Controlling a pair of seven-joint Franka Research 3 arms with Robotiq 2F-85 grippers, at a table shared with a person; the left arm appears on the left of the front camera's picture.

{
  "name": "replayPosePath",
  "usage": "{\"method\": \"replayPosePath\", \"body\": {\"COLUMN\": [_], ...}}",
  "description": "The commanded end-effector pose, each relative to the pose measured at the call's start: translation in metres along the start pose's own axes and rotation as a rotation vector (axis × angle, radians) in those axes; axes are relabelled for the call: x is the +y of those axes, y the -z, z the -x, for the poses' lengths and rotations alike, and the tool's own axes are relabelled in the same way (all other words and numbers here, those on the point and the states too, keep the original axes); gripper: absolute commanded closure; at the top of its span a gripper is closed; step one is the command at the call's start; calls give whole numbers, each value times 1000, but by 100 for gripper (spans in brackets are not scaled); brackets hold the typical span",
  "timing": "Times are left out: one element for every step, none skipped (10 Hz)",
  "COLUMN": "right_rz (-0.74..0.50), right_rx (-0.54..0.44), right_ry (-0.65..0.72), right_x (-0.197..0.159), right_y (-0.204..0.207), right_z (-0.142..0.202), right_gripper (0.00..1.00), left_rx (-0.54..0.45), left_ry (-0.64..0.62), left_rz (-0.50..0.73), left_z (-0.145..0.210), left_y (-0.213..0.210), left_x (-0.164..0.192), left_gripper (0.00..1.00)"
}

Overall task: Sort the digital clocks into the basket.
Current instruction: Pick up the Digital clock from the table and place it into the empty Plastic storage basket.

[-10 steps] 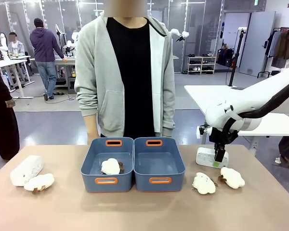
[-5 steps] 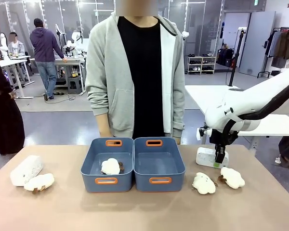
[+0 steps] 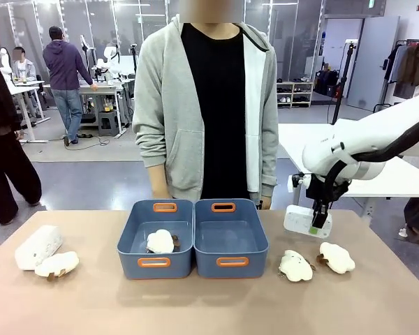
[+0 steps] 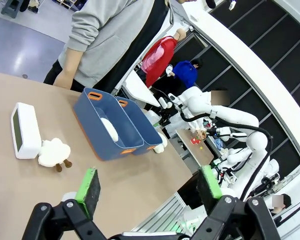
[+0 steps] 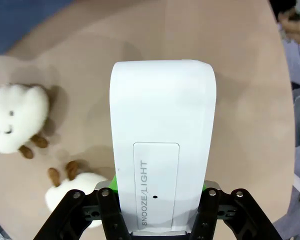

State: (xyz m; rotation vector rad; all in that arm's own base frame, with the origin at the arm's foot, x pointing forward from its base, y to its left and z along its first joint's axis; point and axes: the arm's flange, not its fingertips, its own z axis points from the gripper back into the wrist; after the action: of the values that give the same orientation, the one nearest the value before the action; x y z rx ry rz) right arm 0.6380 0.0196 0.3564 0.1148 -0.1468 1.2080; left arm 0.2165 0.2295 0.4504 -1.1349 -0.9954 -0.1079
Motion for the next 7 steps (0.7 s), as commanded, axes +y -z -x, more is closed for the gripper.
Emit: {"method": "replayPosePath", "body": {"right_rz": [-27,-42,-67,-76,-49,-24,23], "right_rx": [-74,-100,-151,-184,-178,-171,-131], "right_ry": [-33,-29,-48,-63,-95,-145,-153], "right_x": [32,47,58,71,88,115,148], "right_y": [-49,-67,-79,-89,-96,-100,-102], "right_z": [14,18,18,9,-5,-17,-16], "right_gripper": [62,62,62,62,62,62,62], "left_rx": [-18,-18,-18,-18,-18,-18,-18], "left_ry": [19,19,19,19,19,19,19], "left_rz": [20,20,20,20,20,20,20], "left_z": [-3,-3,-3,-3,-3,-3,-3], "left_y": [-1,-1,-1,-1,-1,-1,-1], "left_x": [1,1,1,1,1,1,1], "left_gripper": [0,0,0,0,0,0,0]}}
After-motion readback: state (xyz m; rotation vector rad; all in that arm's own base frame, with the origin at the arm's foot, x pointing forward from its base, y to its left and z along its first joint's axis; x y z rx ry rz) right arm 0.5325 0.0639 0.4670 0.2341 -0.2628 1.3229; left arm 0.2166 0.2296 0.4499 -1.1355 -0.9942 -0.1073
